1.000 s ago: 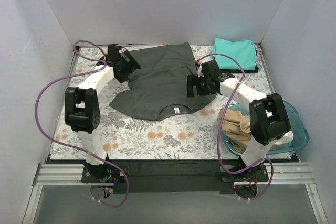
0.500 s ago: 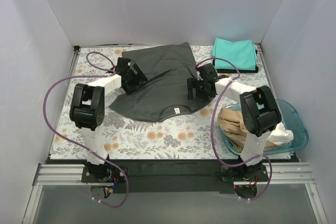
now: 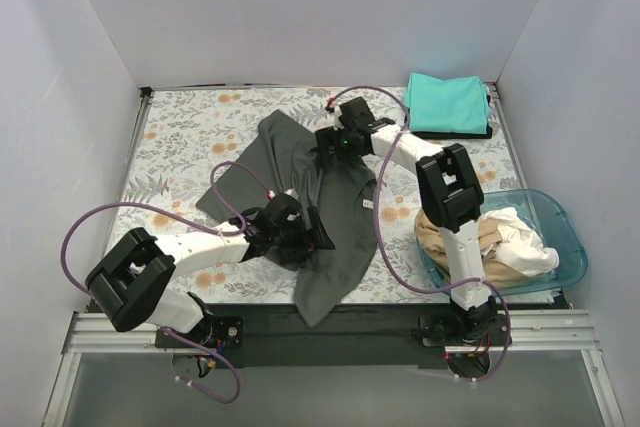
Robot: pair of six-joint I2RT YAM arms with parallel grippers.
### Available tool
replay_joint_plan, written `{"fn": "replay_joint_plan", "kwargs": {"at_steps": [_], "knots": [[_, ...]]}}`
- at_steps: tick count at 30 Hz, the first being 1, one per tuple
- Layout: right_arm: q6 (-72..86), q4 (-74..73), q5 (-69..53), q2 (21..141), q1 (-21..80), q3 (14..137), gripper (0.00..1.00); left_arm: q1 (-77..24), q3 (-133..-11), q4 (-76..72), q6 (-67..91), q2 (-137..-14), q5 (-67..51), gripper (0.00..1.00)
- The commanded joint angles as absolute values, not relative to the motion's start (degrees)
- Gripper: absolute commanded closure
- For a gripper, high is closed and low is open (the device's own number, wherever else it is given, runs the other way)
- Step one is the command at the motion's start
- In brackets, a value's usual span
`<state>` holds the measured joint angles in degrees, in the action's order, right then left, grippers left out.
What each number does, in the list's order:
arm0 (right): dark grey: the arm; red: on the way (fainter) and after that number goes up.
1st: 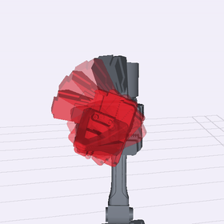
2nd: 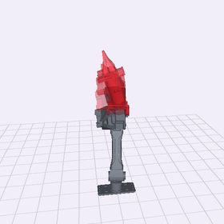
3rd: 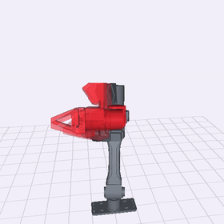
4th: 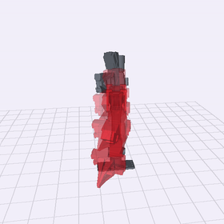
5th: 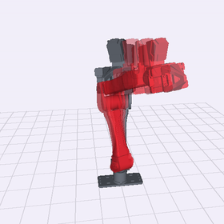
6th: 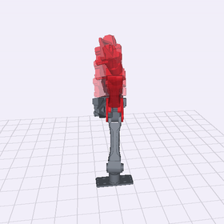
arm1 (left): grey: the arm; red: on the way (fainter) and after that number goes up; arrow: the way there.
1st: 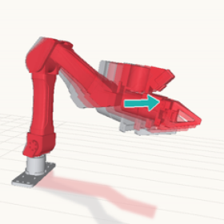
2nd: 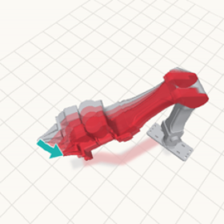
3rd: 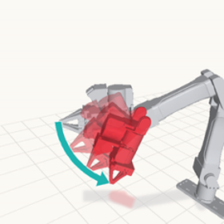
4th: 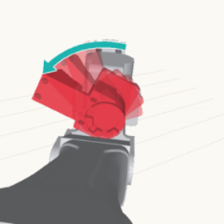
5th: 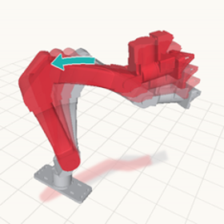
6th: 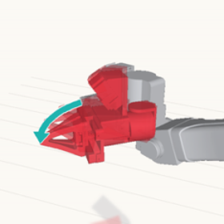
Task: Fold and stack the t-shirts
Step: Flatten the tshirt out
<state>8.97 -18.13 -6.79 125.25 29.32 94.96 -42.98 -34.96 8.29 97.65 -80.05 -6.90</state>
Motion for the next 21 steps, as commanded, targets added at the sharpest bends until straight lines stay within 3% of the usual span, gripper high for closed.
{"fn": "replay_joint_plan", "kwargs": {"at_steps": [1,7,13,21], "knots": [[3.3,-22.3,-11.4,129.3,33.6,104.2,0.02,-47.9,-35.8,9.5,98.4,-82.8,-9.2,0.12],[0.6,-25.3,-5.0,124.6,34.5,107.3,0.02,-49.4,-45.0,13.8,92.2,-83.2,-5.5,0.12],[2.1,-25.5,3.8,112.3,34.5,96.5,0.02,-48.9,-49.4,28.7,95.6,-77.6,14.9,0.06],[12.8,-18.8,-3.2,94.7,35.2,71.0,0.02,-30.0,-43.3,31.8,100.1,-69.7,12.0,0.05]]}}
